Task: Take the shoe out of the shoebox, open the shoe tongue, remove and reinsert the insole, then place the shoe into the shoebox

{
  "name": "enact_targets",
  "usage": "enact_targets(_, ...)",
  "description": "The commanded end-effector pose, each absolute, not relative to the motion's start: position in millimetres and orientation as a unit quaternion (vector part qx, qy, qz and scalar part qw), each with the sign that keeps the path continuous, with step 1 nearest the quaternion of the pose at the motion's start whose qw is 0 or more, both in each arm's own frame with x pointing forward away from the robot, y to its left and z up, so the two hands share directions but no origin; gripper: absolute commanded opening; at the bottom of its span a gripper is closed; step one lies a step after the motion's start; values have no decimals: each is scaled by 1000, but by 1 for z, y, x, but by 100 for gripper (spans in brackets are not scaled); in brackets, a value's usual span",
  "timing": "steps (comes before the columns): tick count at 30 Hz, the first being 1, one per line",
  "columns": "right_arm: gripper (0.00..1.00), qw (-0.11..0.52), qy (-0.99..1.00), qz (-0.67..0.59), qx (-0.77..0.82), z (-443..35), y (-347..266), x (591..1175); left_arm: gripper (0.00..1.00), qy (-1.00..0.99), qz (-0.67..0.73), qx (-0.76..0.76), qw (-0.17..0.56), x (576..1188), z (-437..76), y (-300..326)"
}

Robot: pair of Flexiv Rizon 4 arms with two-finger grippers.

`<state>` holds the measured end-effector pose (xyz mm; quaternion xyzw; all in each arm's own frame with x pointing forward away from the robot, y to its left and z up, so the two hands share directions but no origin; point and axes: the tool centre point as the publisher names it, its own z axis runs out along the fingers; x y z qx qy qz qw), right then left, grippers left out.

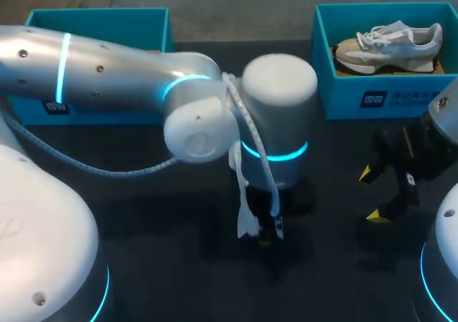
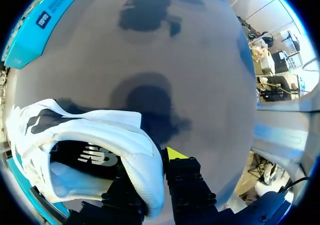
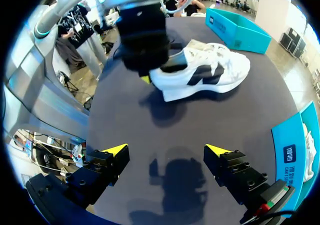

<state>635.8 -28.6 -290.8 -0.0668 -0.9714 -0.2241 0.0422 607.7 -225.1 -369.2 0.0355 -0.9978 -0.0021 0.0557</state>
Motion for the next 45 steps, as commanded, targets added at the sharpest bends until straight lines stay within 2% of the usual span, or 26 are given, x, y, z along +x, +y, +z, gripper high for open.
enact_targets(1,100,41,-972,-222,-68,-291,-28,634,0,-996,16,24,81,634,-335,-195)
enact_targets(14,100,41,-972,-222,-68,-291,-28,634,0,-992,-3,9,124,725,-270,-151)
enact_targets(26,100,41,-972,-222,-68,-291,-28,634,0,-995,-17,3,103,779,-211,-138)
enact_targets(34,100,41,-972,-222,-68,-291,-28,634,0,-993,-45,9,113,802,-177,-128)
enact_targets(45,100,41,-972,-222,-68,-291,-28,634,0,-993,-45,9,113,802,-177,-128)
